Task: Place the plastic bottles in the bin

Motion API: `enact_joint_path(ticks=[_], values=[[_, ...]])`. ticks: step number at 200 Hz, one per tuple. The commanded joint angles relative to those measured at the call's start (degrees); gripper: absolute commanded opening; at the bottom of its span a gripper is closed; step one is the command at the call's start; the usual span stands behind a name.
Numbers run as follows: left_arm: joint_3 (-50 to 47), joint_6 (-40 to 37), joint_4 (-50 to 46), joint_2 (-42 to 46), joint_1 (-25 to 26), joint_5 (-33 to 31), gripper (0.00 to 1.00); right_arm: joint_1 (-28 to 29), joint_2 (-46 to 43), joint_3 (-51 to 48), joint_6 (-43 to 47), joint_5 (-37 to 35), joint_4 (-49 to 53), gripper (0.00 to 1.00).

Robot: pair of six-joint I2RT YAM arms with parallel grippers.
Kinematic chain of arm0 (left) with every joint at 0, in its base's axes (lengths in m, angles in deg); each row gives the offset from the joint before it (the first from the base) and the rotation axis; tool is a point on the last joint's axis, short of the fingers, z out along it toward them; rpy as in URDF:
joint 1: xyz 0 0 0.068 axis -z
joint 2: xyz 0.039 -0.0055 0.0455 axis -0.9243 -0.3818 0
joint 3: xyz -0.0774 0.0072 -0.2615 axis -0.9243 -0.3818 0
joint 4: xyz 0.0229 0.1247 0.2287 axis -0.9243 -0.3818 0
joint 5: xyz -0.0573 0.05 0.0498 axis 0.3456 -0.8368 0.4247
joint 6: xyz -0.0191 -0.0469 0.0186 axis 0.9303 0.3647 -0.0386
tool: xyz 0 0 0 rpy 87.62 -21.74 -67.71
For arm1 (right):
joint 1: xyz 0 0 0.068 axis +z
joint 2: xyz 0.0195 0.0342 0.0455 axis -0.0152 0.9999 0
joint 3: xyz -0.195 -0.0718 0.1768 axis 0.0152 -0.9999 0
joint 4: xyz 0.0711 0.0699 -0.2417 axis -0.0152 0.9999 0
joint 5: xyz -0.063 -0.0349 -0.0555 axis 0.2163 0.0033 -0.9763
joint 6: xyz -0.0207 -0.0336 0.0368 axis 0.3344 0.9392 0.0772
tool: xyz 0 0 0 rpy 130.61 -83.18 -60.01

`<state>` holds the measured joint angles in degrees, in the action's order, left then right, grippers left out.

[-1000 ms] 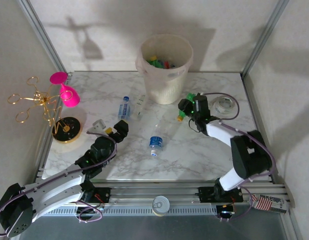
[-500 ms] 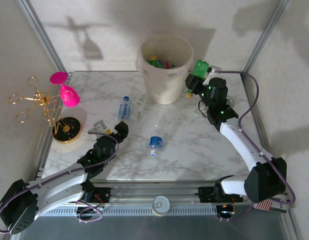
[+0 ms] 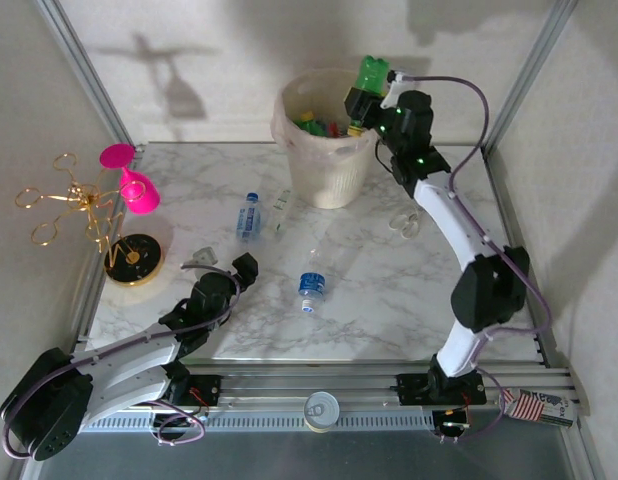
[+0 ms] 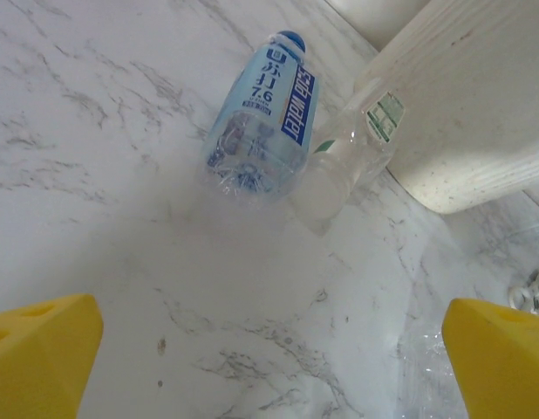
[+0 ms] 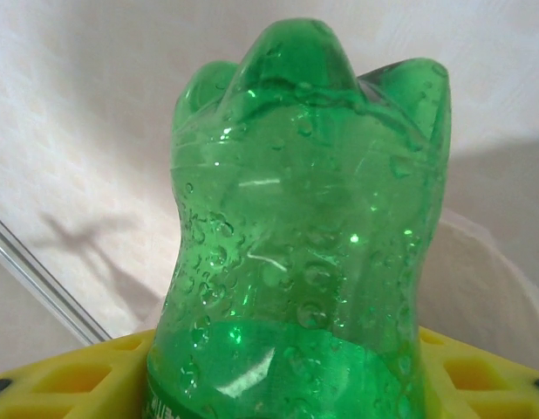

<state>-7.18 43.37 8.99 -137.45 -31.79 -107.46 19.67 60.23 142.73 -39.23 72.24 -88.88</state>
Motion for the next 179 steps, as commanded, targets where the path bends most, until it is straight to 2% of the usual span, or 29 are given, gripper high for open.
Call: enact_joint_path(ticks=[1,39,81,116,143,179], values=[[-0.73,0.58,0.54,0.91,-0.71,1.76,1.00,-0.05,5.68,6.51,0.85,3.21,1.35,0.53],[-1.88,1.36,-0.38,2.99,-1.10,1.63,1.00,-0.06,13.89,16.37,1.38,3.33,8.38,0.54],[-2.33,1.62,-0.50,4.01,-1.40,1.00,1.00,-0.05,16.13,21.20,2.08,2.99,10.87,0.83],[-1.53,1.91,-0.26,3.61,-1.49,1.09,1.00,0.33,14.15,23.56,4.12,3.04,12.15,0.89],[-0.87,1.78,-0.04,3.30,-1.49,1.27,1.00,1.73,10.03,21.26,7.43,0.61,14.00,0.90],[-0.13,1.62,0.36,3.16,-1.66,1.83,1.00,5.37,-0.01,8.17,10.79,-3.38,12.27,0.92]])
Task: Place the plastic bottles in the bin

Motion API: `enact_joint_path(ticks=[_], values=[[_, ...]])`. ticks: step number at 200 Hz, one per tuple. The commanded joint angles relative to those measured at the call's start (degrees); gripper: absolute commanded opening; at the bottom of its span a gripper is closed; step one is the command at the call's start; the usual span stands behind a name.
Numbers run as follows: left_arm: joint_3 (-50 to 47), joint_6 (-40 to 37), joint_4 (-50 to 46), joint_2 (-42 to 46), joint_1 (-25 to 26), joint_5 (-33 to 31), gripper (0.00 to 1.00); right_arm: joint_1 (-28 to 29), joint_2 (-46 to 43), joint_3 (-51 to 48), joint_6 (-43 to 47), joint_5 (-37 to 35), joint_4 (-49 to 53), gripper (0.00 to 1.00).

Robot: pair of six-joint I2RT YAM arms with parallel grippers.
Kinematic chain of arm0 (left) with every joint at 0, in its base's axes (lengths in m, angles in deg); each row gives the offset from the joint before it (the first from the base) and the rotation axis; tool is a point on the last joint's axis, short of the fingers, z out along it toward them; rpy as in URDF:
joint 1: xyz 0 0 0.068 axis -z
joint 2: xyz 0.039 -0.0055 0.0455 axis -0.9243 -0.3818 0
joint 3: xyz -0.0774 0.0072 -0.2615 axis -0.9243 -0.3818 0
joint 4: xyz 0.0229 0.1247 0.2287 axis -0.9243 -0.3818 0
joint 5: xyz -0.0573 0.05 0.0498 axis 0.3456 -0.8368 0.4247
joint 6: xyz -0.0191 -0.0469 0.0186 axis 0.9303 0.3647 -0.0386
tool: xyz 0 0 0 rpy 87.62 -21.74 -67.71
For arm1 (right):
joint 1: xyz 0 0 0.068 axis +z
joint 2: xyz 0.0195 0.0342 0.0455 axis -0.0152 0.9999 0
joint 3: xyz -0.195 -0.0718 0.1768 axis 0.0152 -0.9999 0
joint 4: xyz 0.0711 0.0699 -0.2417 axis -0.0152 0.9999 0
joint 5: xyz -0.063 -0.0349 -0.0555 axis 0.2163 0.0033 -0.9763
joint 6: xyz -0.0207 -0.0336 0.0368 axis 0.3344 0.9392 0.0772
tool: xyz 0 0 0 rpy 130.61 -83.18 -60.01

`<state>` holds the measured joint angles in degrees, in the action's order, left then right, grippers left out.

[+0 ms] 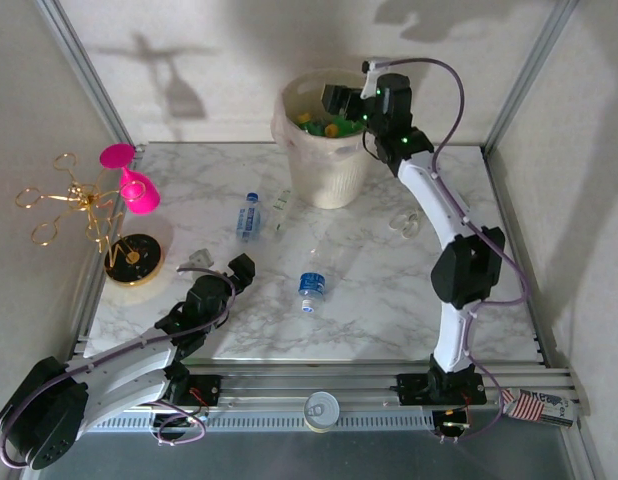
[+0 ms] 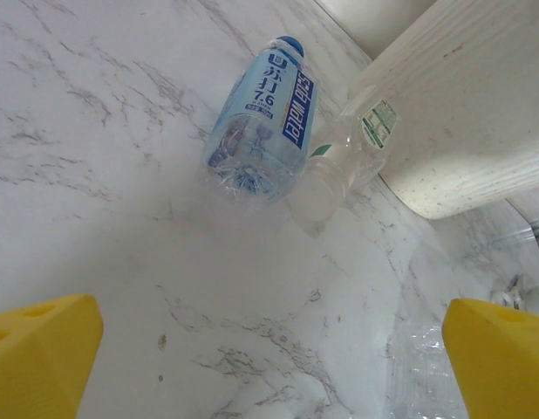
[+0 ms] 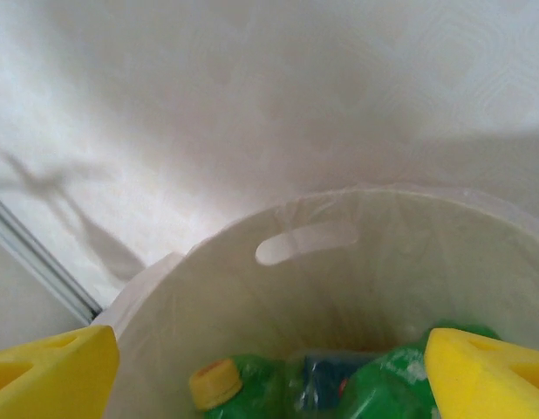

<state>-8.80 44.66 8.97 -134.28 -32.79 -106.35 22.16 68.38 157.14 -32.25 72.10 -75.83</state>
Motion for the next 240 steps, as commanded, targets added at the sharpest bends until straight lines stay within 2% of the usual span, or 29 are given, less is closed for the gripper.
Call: enact_joint_path(ticks=[1,52,60,112,144,174,211,240], values=[[1.53,0.40,0.48,-0.07,-0.66,0.74,0.99,3.02,-8.49,-6.44,3.79,-3.40,-0.81,0.92],[2.26,1.60,5.35,-2.96,-1.18,1.84,1.00,9.57,-24.88,-30.28,1.74,-5.88,-5.28,0.95],[2.77,1.33,6.17,-3.78,-1.28,2.17,1.00,10.41,-26.91,-33.73,0.15,-5.51,-5.59,0.99],[7.50,-2.15,4.71,-7.13,-2.01,3.14,1.00,16.35,-34.91,-51.98,-14.95,-6.03,-2.41,0.99],[8.17,-2.28,4.18,-7.42,-2.77,3.96,1.00,21.65,-33.75,-59.06,-24.66,-8.80,1.52,0.99],[8.70,-1.83,3.65,-8.94,-2.86,5.22,1.00,24.37,-31.51,-63.73,-31.67,-12.79,4.24,0.99],[8.98,-0.55,3.75,-10.65,-2.86,6.06,1.00,25.43,-27.79,-70.52,-38.17,-5.29,-3.07,0.99],[9.70,0.07,4.09,-12.30,-2.86,6.85,1.00,26.13,-23.21,-71.26,-40.16,-0.95,-7.09,0.99]])
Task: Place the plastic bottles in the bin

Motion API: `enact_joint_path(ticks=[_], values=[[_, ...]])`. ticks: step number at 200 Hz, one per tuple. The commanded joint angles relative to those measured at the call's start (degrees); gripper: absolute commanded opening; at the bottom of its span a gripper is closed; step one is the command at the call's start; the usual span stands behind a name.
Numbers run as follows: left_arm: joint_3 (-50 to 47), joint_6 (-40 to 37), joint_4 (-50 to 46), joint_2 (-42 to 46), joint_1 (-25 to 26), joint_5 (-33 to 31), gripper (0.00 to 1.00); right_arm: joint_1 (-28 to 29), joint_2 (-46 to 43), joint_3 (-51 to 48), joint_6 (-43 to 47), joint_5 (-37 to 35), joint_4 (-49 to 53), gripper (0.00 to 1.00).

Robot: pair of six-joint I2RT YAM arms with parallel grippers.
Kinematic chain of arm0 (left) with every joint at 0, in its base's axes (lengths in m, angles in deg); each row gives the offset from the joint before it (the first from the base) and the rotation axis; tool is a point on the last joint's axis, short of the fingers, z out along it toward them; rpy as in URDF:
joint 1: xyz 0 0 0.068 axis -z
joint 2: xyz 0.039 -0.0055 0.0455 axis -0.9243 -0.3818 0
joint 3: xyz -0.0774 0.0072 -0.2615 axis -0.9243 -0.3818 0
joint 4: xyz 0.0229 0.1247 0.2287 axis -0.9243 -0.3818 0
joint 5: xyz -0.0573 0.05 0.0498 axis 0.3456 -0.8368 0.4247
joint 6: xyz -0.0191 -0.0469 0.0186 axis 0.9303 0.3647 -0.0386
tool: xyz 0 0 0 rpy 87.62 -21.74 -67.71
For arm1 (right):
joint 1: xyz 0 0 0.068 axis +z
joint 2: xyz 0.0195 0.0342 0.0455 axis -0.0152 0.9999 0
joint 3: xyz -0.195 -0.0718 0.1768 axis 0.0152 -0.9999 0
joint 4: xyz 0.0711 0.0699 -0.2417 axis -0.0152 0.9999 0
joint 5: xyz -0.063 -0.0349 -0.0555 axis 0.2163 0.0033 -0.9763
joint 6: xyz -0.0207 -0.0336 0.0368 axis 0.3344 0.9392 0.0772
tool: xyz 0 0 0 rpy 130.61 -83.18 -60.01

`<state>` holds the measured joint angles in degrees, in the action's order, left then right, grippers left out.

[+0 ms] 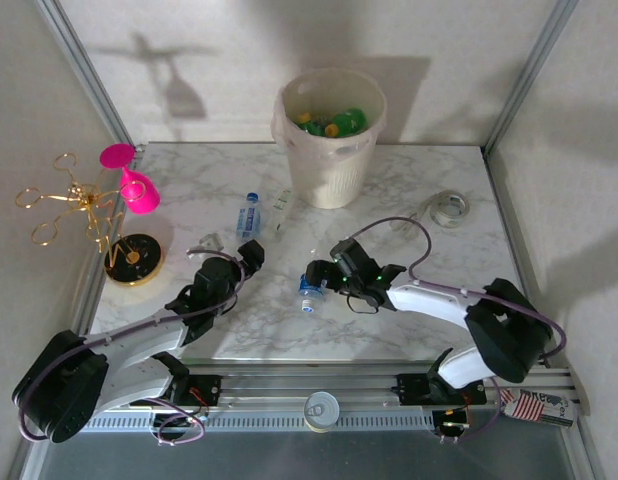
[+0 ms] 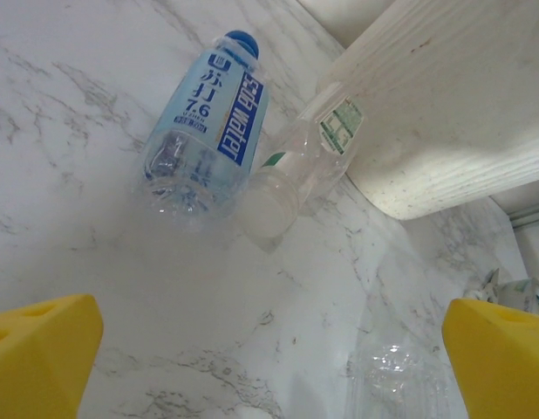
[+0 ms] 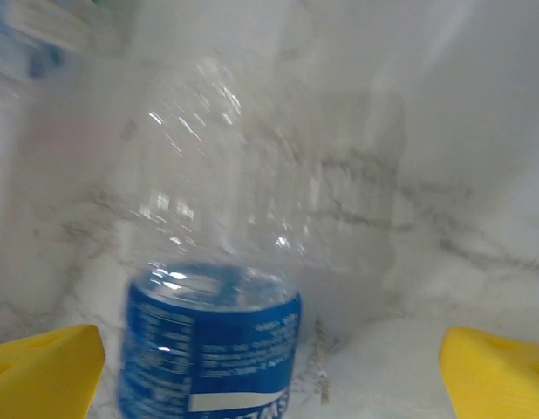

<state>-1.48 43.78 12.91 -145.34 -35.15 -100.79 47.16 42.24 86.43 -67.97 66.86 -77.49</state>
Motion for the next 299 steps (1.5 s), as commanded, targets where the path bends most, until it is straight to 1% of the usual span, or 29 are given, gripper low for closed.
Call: enact_joint_path(ticks=[1,54,85,103,139,161,191,218,261,299], values=[[2.40,0.92,0.15,-1.31,-0.50,1.34,1.00,1.16,3.05,-0.50,-4.45,4.40,-5.47,0.99],[3.82,1.05,0.58,-4.25,-0.50,2.48,1.00,1.93,10.24,1.00,-3.60,5.08,-7.04,0.98],[4.01,1.19,0.72,-5.20,-0.50,2.86,1.00,1.91,13.24,1.39,-3.49,5.05,-7.44,0.95],[4.07,1.05,0.52,-5.25,-0.51,2.86,0.99,1.94,13.97,1.41,-3.23,5.01,-7.58,0.90],[4.15,0.90,0.30,-5.33,-0.50,2.60,1.00,1.91,13.99,1.31,-2.80,4.82,-7.71,0.72],[4.36,0.73,0.33,-5.59,-0.50,2.68,1.00,1.95,13.35,1.22,-2.53,4.52,-7.62,0.66],[4.62,0.56,0.33,-5.82,-0.50,2.78,1.00,1.91,11.42,1.13,-1.35,3.99,-7.64,0.62],[4.55,0.46,0.21,-5.69,-0.50,2.45,1.00,1.90,7.75,1.92,1.26,1.54,-6.94,0.62],[4.33,-0.51,-1.37,-3.75,-0.58,0.82,1.00,1.61,2.02,9.06,11.20,-6.22,-1.93,0.61],[2.78,-1.11,-2.48,0.01,-1.09,-1.39,0.99,0.40,-3.69,13.20,19.37,-9.90,-5.60,0.59]])
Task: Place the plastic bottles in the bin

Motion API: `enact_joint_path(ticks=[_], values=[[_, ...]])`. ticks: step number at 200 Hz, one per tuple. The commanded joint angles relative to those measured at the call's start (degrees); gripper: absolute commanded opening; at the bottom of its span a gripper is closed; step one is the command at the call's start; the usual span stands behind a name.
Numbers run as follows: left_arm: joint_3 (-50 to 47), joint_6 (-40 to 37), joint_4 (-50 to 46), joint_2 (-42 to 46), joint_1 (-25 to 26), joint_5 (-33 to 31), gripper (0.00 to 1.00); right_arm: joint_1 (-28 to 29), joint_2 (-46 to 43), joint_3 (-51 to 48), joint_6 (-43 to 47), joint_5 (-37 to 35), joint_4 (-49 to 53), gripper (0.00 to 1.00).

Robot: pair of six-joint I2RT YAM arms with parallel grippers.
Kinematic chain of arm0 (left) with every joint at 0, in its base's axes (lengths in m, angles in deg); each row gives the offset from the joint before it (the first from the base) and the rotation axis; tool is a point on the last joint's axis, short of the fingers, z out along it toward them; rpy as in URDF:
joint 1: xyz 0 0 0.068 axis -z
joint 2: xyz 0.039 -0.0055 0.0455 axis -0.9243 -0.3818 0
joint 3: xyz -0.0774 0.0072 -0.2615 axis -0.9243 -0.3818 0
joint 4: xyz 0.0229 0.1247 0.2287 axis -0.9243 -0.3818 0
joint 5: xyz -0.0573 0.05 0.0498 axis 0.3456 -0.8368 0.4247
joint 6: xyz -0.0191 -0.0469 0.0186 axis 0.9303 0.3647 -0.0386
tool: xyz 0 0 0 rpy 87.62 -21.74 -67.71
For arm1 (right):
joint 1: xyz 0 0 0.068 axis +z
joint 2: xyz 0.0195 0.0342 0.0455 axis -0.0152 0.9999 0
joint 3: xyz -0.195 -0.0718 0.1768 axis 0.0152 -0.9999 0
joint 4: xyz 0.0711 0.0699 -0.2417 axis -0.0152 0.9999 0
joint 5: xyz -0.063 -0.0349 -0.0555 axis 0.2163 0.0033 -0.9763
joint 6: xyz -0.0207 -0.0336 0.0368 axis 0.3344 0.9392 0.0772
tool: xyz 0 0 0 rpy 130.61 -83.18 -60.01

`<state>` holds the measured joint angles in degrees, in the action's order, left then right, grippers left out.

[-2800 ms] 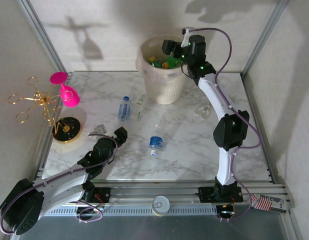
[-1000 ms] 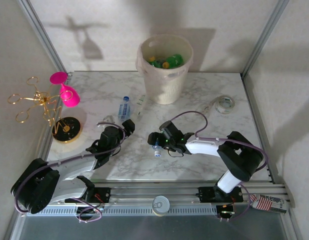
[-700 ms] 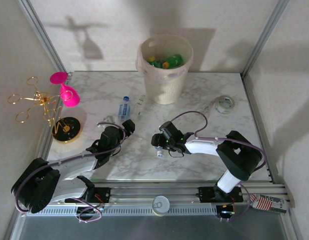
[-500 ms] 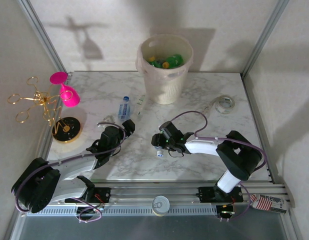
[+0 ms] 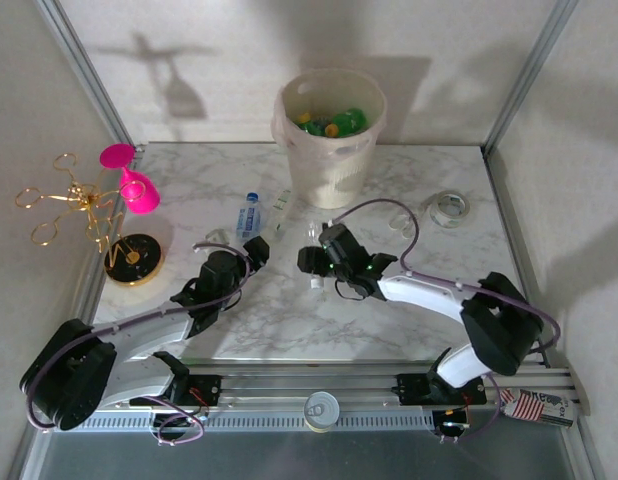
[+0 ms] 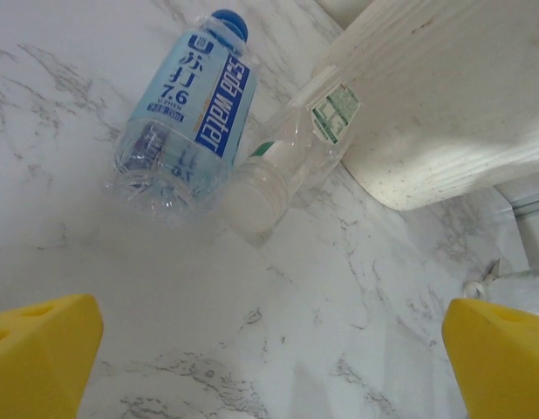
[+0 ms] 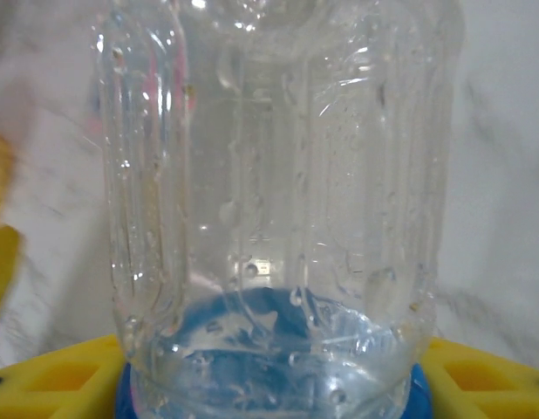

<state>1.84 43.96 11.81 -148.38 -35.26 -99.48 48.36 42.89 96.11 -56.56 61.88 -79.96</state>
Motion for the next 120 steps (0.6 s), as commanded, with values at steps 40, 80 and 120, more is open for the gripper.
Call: enact_joint_path(ticks=[40,80,120], values=[[-2.76,-1.25,-2.08,7.50,-2.13,-3.63,1.00,-3.78,-8.09,10.15,16.83,-5.53,-8.46,0.59],[-4.56,-1.42,-3.76,11.47,-2.67,-4.07,1.00,-8.85,-5.02,21.91,22.91,-2.90,-8.08,0.59],[-6.66,-1.21,-5.73,16.03,-2.89,-4.82,1.00,-14.83,3.57,35.62,26.81,-1.24,-6.73,0.59]])
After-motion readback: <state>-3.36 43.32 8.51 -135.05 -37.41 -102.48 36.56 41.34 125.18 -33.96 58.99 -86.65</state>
